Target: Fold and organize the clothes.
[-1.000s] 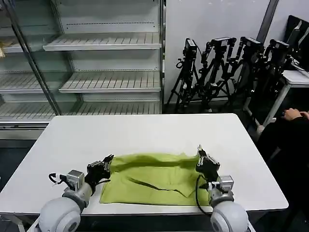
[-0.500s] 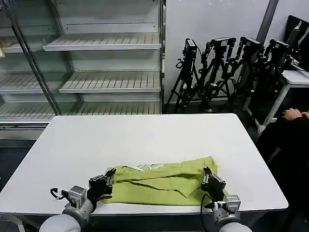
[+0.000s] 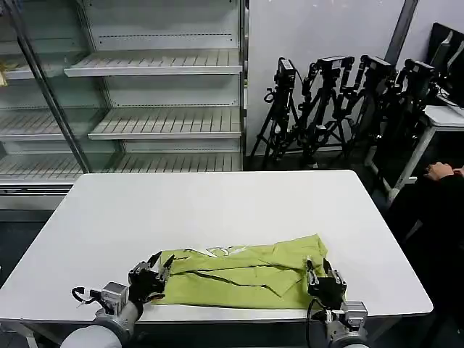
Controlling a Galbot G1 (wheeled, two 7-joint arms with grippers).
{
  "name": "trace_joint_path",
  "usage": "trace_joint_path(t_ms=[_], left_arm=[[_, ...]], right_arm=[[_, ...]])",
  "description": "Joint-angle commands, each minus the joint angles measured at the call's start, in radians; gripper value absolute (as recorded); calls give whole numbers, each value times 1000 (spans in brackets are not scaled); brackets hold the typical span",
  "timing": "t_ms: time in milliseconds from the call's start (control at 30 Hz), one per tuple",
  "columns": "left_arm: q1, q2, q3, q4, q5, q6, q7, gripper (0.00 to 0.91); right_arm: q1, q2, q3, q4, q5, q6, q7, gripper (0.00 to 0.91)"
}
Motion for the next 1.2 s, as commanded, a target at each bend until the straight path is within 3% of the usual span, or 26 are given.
trace_joint_path(t_ms=[33, 400, 767, 833, 900, 967, 1200], left_arm=[[34, -73, -16, -19, -54, 6, -75, 907], [30, -218, 41, 30, -186, 11, -108, 907], [-37, -244, 37, 108, -256, 23, -118, 907], [-39, -243, 33, 113, -268, 22, -119, 383], [-42, -244, 31, 117, -281, 19, -121, 111], [-44, -248, 31, 120, -291, 11, -123, 40], [-43, -259, 28, 129, -322, 3, -125, 30]], right_arm=[[-53, 16, 32, 39, -7, -6, 6, 907], [-70, 50, 28, 18, -16, 5, 8, 907], [-85, 69, 30, 27, -17, 7, 8, 907], [-85, 72, 30, 29, -18, 6, 8, 907], [-85, 74, 29, 31, -18, 6, 8, 907], [-85, 76, 29, 34, -19, 6, 9, 907], [-97, 87, 29, 45, -28, 6, 11, 907]])
